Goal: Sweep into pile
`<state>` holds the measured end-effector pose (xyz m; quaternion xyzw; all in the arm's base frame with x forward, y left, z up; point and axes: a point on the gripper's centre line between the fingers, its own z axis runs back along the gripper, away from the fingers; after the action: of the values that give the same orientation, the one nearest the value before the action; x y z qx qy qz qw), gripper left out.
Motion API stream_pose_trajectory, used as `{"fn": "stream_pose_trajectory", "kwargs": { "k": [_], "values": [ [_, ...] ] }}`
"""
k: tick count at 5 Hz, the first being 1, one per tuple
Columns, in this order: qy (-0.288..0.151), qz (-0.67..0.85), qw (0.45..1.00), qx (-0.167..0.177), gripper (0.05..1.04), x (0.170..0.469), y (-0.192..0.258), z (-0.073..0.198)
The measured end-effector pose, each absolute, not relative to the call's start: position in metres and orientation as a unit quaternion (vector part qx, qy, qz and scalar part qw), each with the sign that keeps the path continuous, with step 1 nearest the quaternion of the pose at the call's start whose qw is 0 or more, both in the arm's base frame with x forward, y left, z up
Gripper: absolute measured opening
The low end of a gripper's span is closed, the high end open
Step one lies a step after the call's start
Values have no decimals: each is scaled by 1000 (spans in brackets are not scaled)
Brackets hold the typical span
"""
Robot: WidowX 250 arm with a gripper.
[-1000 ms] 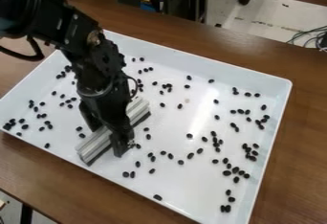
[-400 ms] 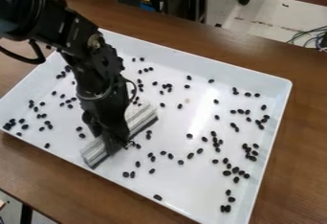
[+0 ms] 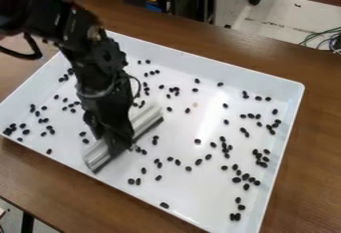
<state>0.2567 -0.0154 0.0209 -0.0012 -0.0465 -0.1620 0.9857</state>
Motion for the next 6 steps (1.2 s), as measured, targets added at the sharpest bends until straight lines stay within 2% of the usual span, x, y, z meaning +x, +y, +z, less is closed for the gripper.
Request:
{"fn": "stream_pose_trajectory", "kwargs": {
  "k": [1,2,3,5,6],
  "values": [
    [-67,-158,985,-21,355,249,-38,42],
    [-88,-100,989,-62,355,244,-77,55],
    [-97,-46,993,-56,355,245,-117,56],
    [-90,-50,990,-91,355,270,-181,33],
    [-96,-36,985,-139,355,273,-198,33]
  ]
}}
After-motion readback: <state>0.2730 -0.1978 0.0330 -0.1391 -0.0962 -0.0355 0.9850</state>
